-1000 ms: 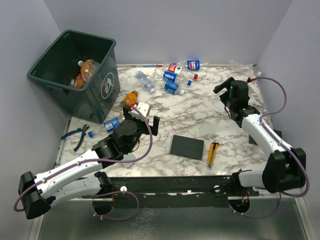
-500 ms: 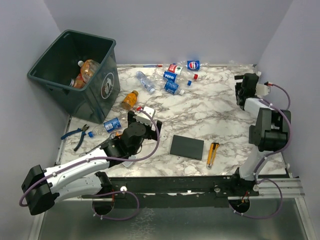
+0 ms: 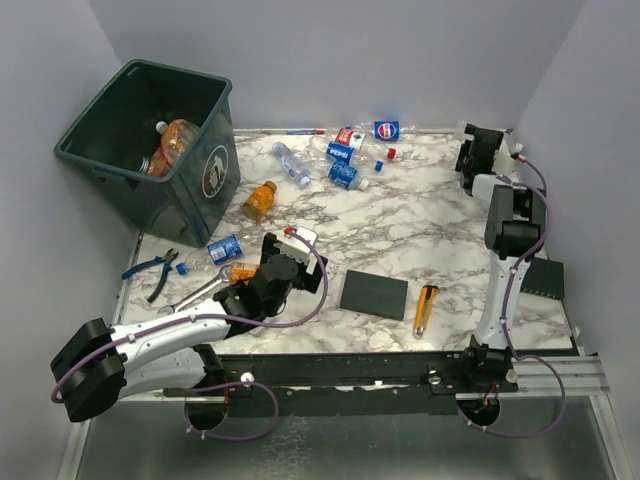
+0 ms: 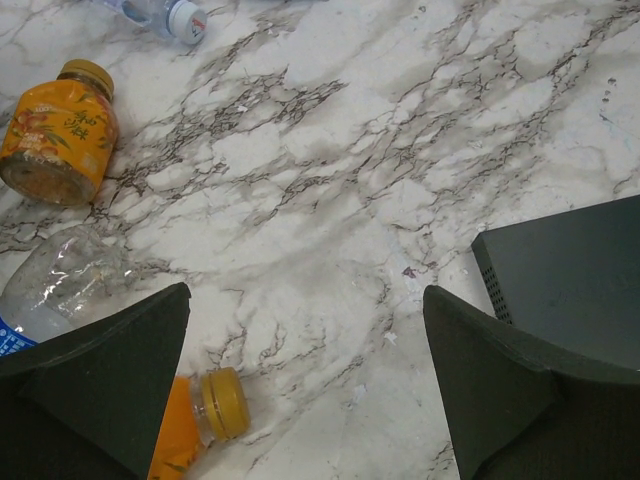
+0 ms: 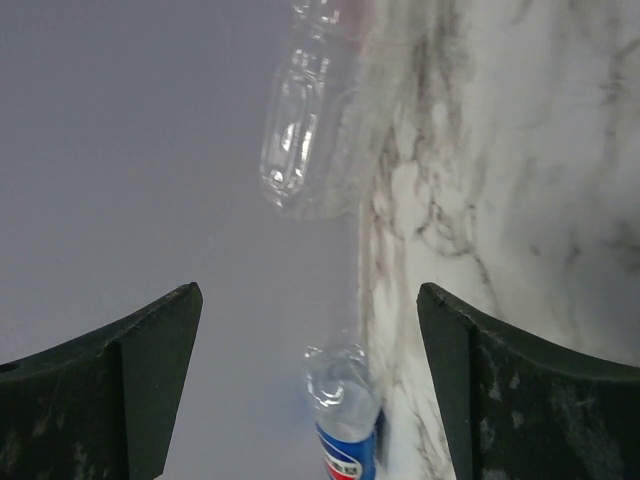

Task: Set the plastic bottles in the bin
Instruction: Pick up the plastic bottle at the center of the board.

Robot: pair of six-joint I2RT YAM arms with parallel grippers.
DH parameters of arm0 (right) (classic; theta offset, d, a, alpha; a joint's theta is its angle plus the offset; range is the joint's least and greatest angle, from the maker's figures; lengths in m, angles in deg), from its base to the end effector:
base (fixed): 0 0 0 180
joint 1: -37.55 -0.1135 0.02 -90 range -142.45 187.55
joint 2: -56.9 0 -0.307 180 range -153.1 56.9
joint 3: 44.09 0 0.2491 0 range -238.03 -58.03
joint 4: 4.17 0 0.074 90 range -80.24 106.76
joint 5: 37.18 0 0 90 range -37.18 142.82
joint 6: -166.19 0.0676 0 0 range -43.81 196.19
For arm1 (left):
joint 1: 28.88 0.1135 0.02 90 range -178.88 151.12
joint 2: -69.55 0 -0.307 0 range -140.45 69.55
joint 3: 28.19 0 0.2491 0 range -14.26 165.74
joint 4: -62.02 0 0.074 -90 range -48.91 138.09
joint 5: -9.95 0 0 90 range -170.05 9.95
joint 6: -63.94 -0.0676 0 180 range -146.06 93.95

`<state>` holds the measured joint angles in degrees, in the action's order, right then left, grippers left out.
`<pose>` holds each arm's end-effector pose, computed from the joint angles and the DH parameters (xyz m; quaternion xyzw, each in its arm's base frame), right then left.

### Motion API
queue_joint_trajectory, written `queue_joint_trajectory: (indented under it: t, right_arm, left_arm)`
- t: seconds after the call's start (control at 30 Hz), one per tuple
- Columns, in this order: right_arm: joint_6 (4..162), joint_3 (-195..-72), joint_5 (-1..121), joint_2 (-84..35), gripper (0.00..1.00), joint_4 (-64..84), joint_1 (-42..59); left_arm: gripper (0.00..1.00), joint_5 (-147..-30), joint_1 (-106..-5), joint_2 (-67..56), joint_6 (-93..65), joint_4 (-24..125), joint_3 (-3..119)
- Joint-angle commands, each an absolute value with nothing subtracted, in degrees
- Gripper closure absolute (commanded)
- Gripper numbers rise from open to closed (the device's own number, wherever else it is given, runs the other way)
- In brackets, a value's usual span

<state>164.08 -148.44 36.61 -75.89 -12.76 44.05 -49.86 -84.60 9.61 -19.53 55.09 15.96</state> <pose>0.5724 -0.0842 0.1730 0.6495 0.4911 0.2835 0.5066 0.1566 -0.1693 0.2603 0.2034 0.7909 -0.0909 0.5699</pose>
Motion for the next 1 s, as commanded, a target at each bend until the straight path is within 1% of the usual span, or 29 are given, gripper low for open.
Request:
queue_joint_trajectory:
  t: [0.0,0.1,0.27,0.63,0.97]
  right_arm:
    - [167.06,-157.89,35.32,-82.39,0.08,-10.62,44.95]
    - [167.68,-162.38,35.07,-86.40,0.08,-8.09,45.46]
    - [168.77,-165.97,35.28,-90.23,0.09,-6.78,46.36]
    - [172.11,-178.81,36.26,-98.88,0.11,-1.09,47.50]
    - [172.93,-186.39,37.81,-105.22,0.20,1.80,48.15]
  left_arm:
    - [0.01,-50.12,-84.34,10.79,-21.45,62.73,13.23]
    - [0.01,-49.76,-84.34,9.36,-22.07,63.91,13.25]
    - [0.01,-49.80,-84.34,6.97,-22.74,64.23,13.74]
    - [0.01,-48.00,-84.25,6.71,-25.20,64.67,12.85]
    - [0.01,-47.40,-84.25,4.60,-25.57,64.89,12.88]
